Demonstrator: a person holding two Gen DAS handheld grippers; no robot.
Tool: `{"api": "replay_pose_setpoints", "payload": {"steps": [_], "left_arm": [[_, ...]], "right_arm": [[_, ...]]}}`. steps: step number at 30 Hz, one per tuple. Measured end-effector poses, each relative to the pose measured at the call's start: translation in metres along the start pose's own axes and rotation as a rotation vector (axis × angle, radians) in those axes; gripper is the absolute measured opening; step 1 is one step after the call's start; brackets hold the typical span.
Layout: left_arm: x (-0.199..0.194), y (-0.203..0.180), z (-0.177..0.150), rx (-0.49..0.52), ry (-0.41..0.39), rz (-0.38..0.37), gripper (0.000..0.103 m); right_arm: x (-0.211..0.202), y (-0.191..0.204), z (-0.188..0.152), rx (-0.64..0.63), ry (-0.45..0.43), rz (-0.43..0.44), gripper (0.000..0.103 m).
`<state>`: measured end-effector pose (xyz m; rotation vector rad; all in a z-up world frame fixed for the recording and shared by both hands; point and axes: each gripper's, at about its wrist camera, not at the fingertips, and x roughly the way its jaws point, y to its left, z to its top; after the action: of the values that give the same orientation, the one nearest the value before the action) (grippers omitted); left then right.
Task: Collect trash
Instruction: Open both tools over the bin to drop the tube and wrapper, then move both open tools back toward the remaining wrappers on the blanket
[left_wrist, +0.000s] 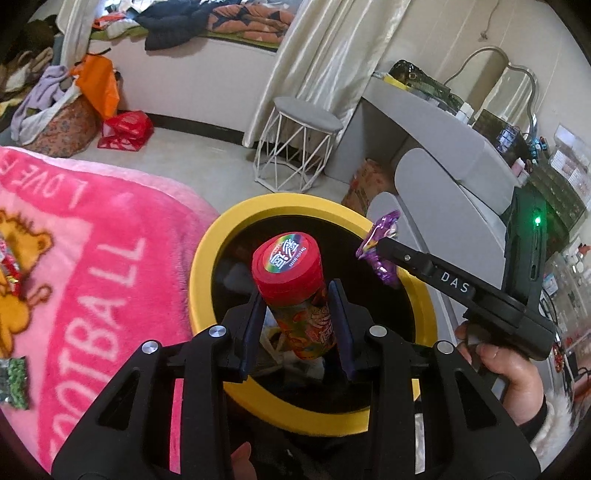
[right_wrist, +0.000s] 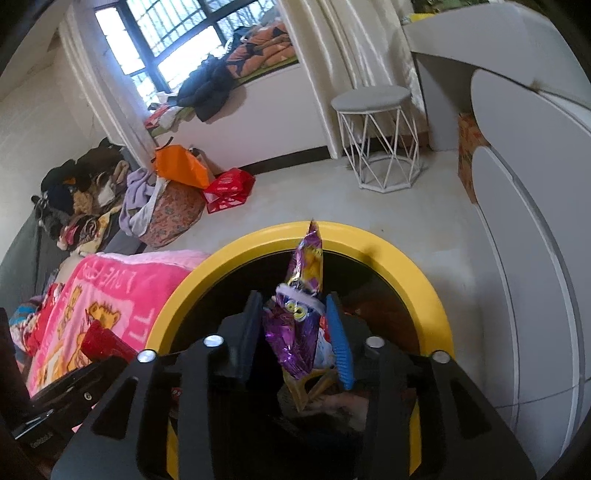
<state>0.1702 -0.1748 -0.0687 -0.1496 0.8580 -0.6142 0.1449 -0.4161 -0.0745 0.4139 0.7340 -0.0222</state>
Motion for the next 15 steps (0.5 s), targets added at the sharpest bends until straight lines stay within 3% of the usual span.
{"api": "replay_pose_setpoints", "payload": {"steps": [1,2,7,15], "left_arm": [[0.0,0.002,0.0,-0.007,-0.004,0.004,0.042],[-0.002,0.004,-0.001,-0.012,-0.008,0.005,0.064],[-0.018,0.01,-0.004,-0.019,-0.063,0.048,0.092],[-0.048,0.021,-0.005,-0.034,-0.139,0.149,0.092]], "right_arm": [[0.0,-0.003,0.0,0.013,-0.001,-0.005,0.048],[0.0,-0.004,0.0,0.021,-0.006,-0.007,0.055],[-0.003,0.0,0.0,-0.002,-0.027,-0.019,0.056],[-0.017,0.032,0.003,-0.108,-0.091,0.041,0.056]]}}
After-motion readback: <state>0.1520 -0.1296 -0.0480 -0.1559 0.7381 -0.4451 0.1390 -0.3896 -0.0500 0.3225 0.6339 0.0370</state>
